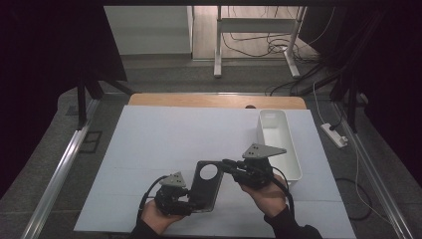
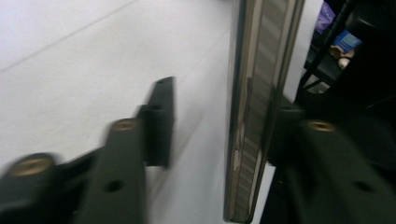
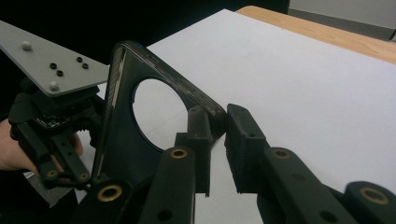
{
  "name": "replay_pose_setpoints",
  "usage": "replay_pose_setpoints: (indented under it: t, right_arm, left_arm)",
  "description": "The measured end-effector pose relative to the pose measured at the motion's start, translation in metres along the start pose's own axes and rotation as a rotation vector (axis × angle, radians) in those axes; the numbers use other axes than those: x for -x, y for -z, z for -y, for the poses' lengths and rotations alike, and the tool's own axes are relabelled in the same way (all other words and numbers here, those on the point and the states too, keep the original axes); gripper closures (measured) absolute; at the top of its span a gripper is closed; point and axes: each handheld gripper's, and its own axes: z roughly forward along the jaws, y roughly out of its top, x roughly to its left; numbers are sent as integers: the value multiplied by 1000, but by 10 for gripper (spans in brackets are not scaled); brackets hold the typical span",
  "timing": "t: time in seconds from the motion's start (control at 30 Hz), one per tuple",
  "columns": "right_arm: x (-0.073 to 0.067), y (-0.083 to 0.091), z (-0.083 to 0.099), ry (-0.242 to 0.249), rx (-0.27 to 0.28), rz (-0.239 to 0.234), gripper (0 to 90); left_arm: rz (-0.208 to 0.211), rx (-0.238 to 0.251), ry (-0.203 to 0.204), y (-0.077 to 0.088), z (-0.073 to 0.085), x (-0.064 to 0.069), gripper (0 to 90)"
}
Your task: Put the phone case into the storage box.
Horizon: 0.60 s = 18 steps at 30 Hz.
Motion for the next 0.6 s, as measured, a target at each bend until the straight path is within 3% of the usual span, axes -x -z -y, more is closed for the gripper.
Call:
replay_pose_setpoints:
  t: [0.27, 0.33, 0.6]
  right_arm:
    - [2, 2, -1, 1, -6, 18, 799]
    - [4, 4, -2, 1, -9, 28, 799]
    - [9, 9, -5, 0, -11, 49, 799]
  left_arm:
    - [-8, 31, -9, 3, -1, 0, 148]
    - [-18, 33, -7, 5, -1, 0, 109]
    - [6, 63, -24, 23, 0, -3, 29]
